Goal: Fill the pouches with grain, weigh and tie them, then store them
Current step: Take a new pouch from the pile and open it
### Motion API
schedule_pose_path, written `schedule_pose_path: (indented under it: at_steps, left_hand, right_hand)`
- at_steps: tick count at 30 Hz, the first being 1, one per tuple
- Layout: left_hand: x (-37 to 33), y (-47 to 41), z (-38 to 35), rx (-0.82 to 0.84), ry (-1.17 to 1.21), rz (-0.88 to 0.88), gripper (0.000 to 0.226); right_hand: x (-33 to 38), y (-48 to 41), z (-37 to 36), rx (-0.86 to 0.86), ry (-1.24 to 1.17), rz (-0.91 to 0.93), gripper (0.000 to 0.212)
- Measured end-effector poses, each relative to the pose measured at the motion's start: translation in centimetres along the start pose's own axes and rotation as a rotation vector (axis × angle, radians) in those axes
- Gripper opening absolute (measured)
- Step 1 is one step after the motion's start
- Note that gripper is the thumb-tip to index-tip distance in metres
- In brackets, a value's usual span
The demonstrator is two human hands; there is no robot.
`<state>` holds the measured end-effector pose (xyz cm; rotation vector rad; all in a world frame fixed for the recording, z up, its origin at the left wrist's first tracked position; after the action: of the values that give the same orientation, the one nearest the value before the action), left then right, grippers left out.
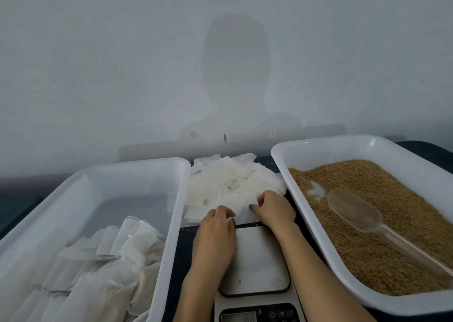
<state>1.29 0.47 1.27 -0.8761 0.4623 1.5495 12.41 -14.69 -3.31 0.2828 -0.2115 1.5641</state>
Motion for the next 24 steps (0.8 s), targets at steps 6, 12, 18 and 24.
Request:
schedule_pose_path:
  at_steps: [6, 12, 18, 24]
  left_hand:
    - [0.2, 0.3, 1.5, -0.164, 0.1, -0.142, 0.032]
    - [-4.1, 1.5, 0.5, -0.11, 0.014, -0.479, 0.096]
    - [-5.7, 3.3, -0.1, -0.128, -0.152, -0.632, 0.071]
    - [-6.0, 3.7, 0.8, -0.156, -0.192, -0.609, 0.057]
  right_hand:
    - [-0.1, 1.8, 2.2, -0.139, -0.398, 0.038, 0.02]
    - [0.6, 7.4, 3.2, -0.08, -0.928, 0.158, 0.021]
    - [0.1, 9.8, 3.1, -0.026, -1.122, 0.178, 0.035]
    - [0.8, 10.8, 5.0, -0.153, -1.071, 0.291, 0.048]
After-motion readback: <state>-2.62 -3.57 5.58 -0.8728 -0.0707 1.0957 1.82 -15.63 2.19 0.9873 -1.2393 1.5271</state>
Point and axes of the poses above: each hand's wrist, its own y-axis away from the middle knuckle, its own z-axis out of the back of the hand, x = y × z, the point moved 10 cm from there along -y, towards the middle knuckle, and after that the axes turned 13 degrees about y, right-handed, at the moved point
